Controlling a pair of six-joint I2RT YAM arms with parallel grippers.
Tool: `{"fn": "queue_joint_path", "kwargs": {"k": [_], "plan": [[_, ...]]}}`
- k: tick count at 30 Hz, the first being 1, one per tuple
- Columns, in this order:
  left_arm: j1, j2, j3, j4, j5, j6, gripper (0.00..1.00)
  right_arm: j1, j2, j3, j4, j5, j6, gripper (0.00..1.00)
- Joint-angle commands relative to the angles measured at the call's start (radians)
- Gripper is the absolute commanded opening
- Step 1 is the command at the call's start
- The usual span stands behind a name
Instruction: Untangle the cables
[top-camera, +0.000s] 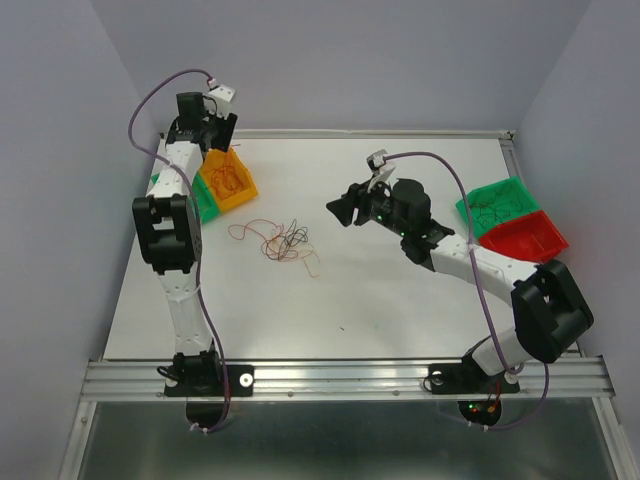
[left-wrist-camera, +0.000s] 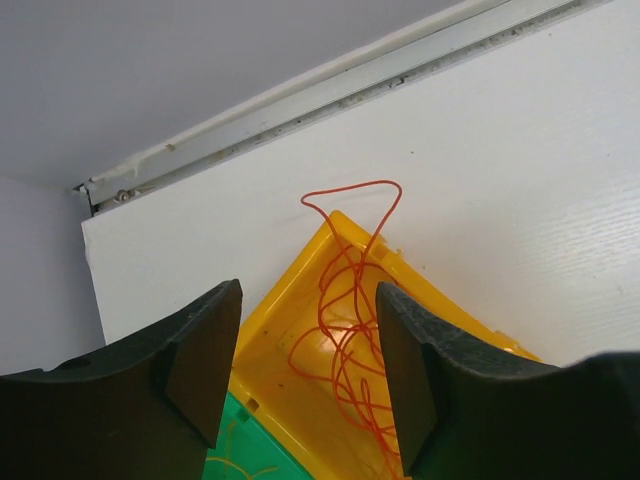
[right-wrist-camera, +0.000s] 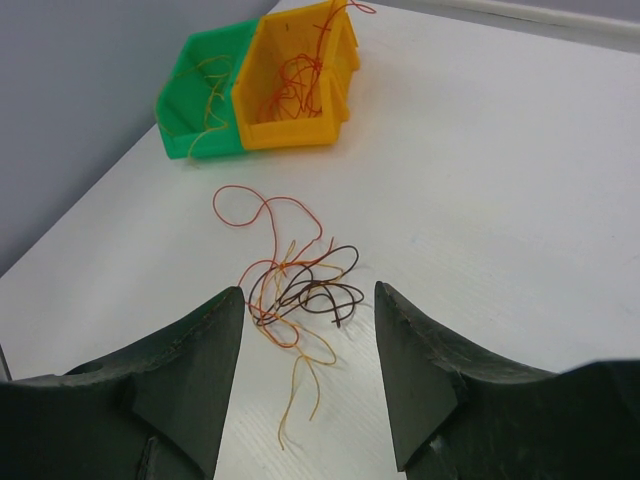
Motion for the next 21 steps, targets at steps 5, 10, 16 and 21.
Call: {"fn": "queue_joint_path", "kwargs": {"k": [5, 10, 16, 21], "plan": [[-0.014, 0.094, 0.173, -0.043, 0.012, 0.055, 0.69, 0.007, -0.022, 0.049, 0.049, -0.012, 0.007, 0.6], [-0.014, 0.155, 0.265, -0.072, 0.02, 0.04, 0.7, 0.007, -0.036, 0.038, 0.049, 0.002, 0.006, 0.6], [-0.017, 0.218, 0.32, -0.097, 0.046, 0.016, 0.7, 0.007, -0.053, 0.024, 0.049, 0.007, 0.009, 0.6], [-0.019, 0.267, 0.391, -0.138, 0.043, -0.004, 0.7, 0.007, -0.058, 0.021, 0.049, 0.007, 0.01, 0.6]]}}
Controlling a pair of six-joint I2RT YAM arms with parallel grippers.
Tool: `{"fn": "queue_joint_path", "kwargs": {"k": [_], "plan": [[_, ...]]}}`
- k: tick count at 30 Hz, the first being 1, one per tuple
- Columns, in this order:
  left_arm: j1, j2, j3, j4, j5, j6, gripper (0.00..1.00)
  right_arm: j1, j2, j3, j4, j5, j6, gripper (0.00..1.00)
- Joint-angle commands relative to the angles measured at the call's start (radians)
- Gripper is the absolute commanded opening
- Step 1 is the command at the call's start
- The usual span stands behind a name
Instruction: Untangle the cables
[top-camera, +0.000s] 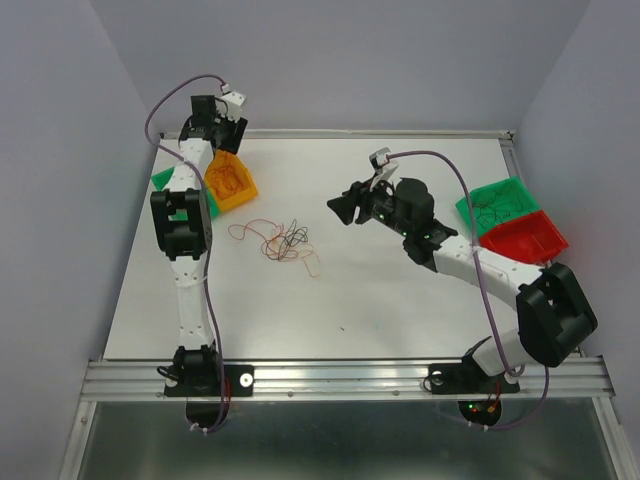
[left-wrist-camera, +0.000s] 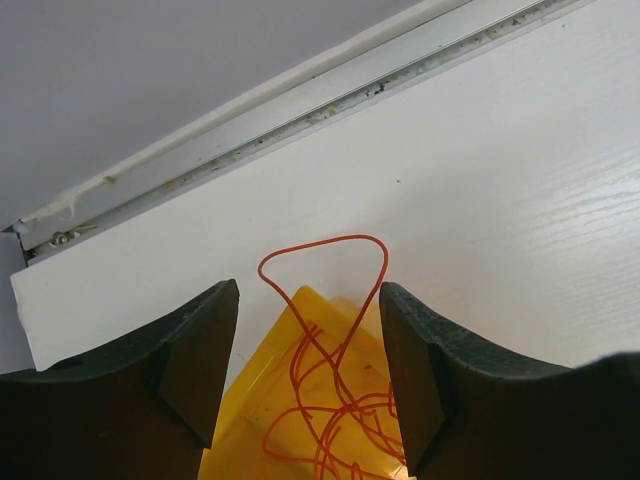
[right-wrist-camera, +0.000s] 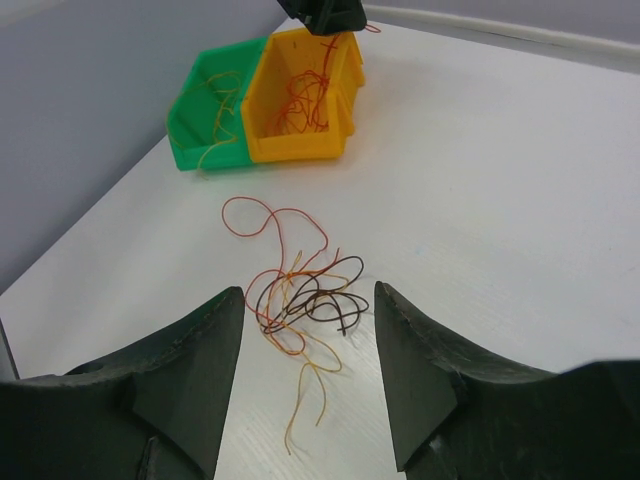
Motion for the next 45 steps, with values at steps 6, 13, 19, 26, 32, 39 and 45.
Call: {"fn": "queue_joint_path", "kwargs": {"k": [6, 13, 19, 26, 32, 39, 45], "plan": [[-0.001, 0.003, 0.066, -0.03, 0.021, -0.03, 0.73, 0.009, -0.042, 0.014, 0.046, 0.01, 0.006, 0.6], [-0.001, 0.015, 0.066, -0.027, 0.016, -0.027, 0.62, 0.007, -0.045, 0.009, 0.046, 0.01, 0.005, 0.6], [-0.001, 0.023, 0.071, -0.027, 0.021, -0.035, 0.35, 0.009, -0.053, 0.004, 0.046, 0.014, 0.003, 0.59], [-0.001, 0.006, 0.068, -0.015, 0.022, -0.038, 0.0, 0.007, -0.054, 0.004, 0.046, 0.017, 0.003, 0.58], [0.001, -0.078, -0.036, 0.057, 0.027, -0.047, 0.0, 0.009, -0.054, 0.003, 0.046, 0.016, 0.005, 0.58], [0.004, -0.251, -0.289, 0.279, 0.01, -0.075, 0.0, 0.009, -0.054, 0.001, 0.045, 0.021, 0.002, 0.58], [0.01, -0.324, -0.38, 0.359, 0.032, -0.09, 0.0, 0.009, -0.053, 0.001, 0.046, 0.014, 0.002, 0.58]]}}
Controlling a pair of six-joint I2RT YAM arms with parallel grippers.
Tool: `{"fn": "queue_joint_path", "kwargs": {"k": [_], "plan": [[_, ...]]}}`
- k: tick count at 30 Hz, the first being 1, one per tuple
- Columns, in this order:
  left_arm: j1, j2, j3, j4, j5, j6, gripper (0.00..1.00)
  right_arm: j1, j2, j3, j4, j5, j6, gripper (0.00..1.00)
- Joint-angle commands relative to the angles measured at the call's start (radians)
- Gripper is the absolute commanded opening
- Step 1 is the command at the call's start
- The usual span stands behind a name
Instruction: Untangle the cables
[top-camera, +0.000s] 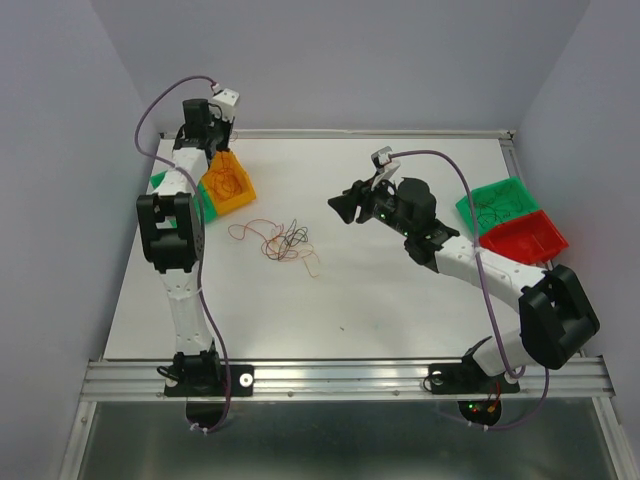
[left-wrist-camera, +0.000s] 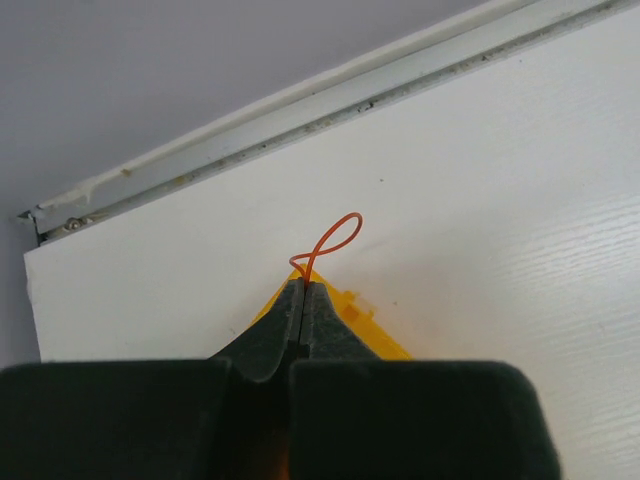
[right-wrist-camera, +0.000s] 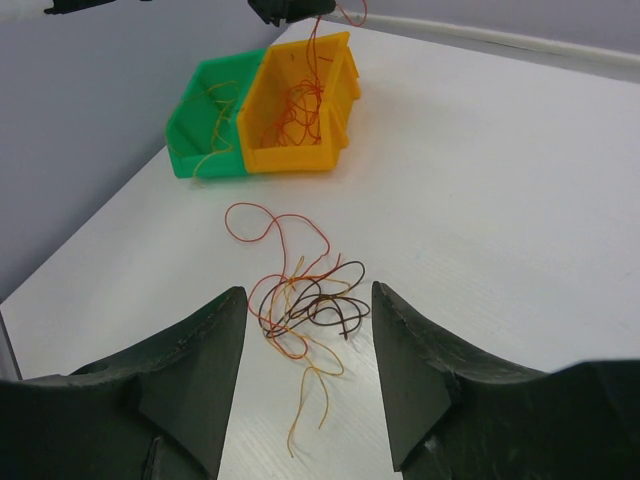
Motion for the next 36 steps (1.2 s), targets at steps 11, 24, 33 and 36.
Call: {"fn": "queue_joint_path", "kwargs": {"k": [11, 24, 33, 36], "plan": [[0.035, -0.236, -0.204, 0.084, -0.063, 0.013, 0.0, 0.007, -0.055, -0.01, 0.042, 0.019, -0.006, 0.58], [0.041, -0.173, -0.191, -0.075, -0.071, 0.067, 0.0, 0.007, -0.029, -0.006, 0.046, 0.009, -0.003, 0.58], [0.035, -0.108, -0.187, -0.06, -0.035, 0.058, 0.01, 0.007, -0.052, -0.052, 0.044, 0.051, -0.004, 0.58], [0.036, -0.147, -0.232, -0.025, -0.041, 0.044, 0.2, 0.007, -0.047, -0.052, 0.044, 0.051, -0.006, 0.58]]}}
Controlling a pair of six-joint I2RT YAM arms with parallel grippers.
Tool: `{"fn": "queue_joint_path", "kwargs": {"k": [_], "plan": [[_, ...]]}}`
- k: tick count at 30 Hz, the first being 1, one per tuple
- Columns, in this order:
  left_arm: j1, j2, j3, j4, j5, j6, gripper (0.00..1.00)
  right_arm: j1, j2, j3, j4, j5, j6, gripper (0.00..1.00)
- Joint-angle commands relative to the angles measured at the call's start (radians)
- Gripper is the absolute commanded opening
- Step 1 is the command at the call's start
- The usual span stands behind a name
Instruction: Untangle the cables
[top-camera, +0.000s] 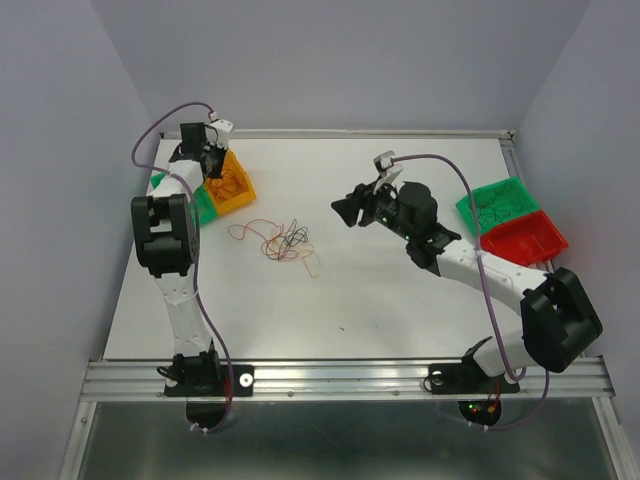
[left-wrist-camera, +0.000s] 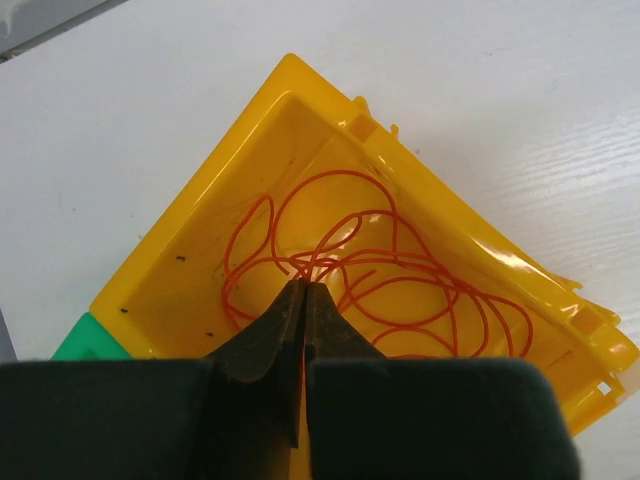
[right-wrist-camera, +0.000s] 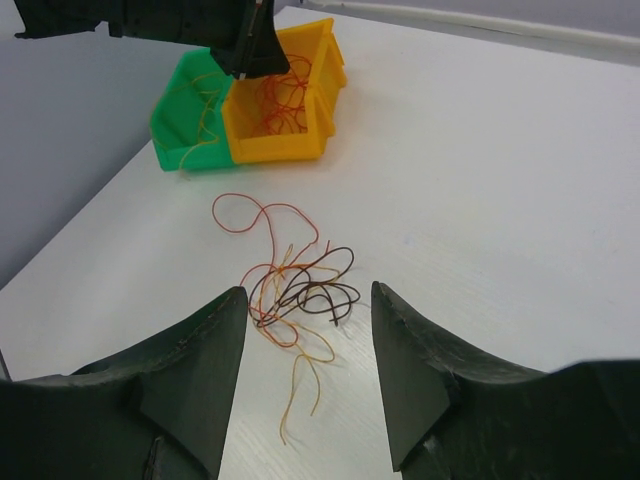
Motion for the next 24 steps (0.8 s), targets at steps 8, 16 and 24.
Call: {"fn": "queue_joint_path", "kwargs": {"k": [8, 16, 24], "plan": [[-0.007, -0.285, -0.176, 0.125, 0.034, -0.019, 0.63, 0.009, 0.045, 0.002, 0.03, -0.008, 0.009, 0.61], [-0.089, -0.498, -0.334, 0.125, 0.018, 0.05, 0.74, 0.01, 0.211, 0.118, -0.05, -0.12, 0.019, 0.61], [-0.197, -0.658, -0.498, 0.059, 0.012, 0.134, 0.79, 0.064, 0.427, 0.241, -0.142, -0.16, -0.023, 0.65]]}}
